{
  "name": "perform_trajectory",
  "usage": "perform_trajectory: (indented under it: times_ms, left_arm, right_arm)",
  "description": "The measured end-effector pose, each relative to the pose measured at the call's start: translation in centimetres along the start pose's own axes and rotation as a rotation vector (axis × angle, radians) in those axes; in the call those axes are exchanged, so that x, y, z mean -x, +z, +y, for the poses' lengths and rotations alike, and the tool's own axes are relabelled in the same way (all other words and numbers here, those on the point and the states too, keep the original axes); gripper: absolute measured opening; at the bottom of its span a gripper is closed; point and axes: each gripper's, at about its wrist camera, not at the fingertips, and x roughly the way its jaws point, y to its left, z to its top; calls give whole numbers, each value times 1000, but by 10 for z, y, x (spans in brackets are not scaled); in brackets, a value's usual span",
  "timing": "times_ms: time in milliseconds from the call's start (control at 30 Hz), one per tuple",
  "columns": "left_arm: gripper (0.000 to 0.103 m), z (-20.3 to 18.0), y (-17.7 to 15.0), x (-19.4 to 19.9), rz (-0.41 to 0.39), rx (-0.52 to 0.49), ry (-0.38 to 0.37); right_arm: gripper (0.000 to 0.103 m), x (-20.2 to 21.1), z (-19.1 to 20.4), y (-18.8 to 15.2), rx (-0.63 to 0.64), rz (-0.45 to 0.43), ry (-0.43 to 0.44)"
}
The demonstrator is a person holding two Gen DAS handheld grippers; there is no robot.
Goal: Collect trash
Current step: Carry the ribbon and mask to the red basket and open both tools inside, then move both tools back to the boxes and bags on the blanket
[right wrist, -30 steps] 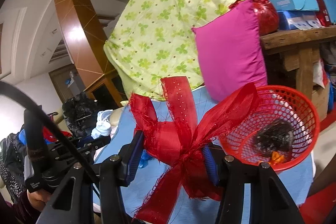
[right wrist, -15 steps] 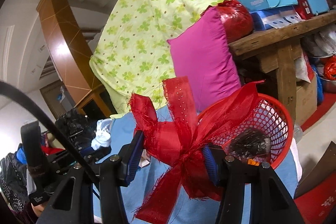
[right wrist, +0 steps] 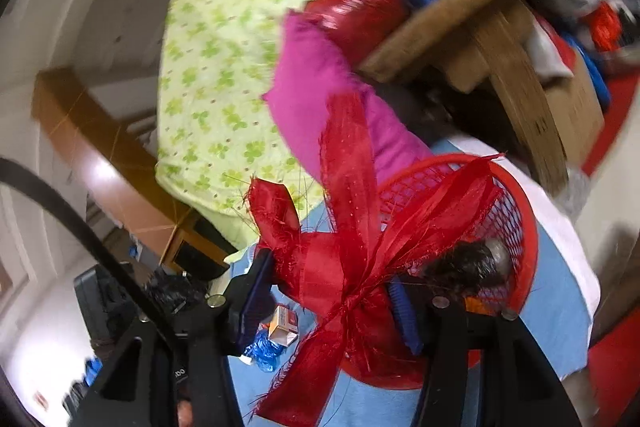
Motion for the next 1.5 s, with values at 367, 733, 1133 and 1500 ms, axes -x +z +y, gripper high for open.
perform_trajectory:
  times_ms: [367, 733, 1133, 1500]
  left_arm:
    - [62, 13, -15, -17, 42, 25, 30]
    - [62, 73, -96, 59, 12, 122, 150]
    - [62, 177, -225, 145, 28, 350, 411]
    - [62, 255, -279, 186, -24, 553, 496]
  right_arm:
    - [71, -15, -30, -8, -142, 40, -61]
    - [71, 19, 60, -30, 167, -56, 34]
    - [71, -54, 138, -106, 321, 154, 122]
    - [71, -126, 166, -168, 348, 364, 113]
